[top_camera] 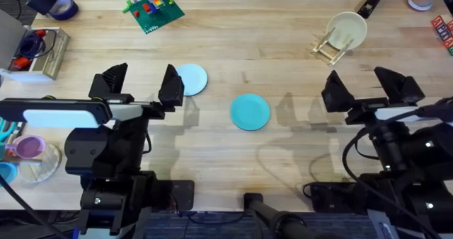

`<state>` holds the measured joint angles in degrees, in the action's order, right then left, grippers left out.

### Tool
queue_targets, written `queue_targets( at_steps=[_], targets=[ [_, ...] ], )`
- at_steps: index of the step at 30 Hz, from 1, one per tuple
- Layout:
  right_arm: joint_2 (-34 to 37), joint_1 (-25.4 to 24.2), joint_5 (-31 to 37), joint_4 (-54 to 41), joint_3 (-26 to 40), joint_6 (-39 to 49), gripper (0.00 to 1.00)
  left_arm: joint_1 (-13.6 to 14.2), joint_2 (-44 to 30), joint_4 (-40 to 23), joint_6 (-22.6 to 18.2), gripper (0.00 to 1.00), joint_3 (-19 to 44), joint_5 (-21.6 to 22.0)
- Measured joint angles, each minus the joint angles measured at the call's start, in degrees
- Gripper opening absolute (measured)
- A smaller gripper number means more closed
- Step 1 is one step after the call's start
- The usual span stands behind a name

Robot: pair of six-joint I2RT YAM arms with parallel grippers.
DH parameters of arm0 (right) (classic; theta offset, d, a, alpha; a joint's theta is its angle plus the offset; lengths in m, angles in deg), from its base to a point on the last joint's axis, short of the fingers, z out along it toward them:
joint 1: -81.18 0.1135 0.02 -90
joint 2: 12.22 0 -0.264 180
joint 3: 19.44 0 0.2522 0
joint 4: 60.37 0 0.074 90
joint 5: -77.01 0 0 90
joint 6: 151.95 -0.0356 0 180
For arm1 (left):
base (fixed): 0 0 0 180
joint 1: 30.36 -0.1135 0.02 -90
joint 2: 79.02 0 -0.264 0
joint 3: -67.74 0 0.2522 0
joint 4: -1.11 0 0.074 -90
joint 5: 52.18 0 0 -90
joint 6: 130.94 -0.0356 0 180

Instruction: Pick up the plates from the table one by one and place each into a slot on the dish rack.

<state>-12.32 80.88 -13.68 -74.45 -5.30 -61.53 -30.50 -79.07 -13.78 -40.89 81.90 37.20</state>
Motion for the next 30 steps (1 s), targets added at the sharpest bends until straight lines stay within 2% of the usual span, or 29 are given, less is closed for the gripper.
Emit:
queue_targets(
  at_steps=[21,30],
  targets=[
    [0.00,0.00,-0.06,-0.07,0.00,0.00,0.992,0.00,0.00,0.05,-0.03,0.994,0.00,0.02],
    [0.00,0.00,-2.78,2.20,0.18,0.00,0.992,0.00,0.00,2.25,-0.04,0.994,0.25,0.00]
  ],
)
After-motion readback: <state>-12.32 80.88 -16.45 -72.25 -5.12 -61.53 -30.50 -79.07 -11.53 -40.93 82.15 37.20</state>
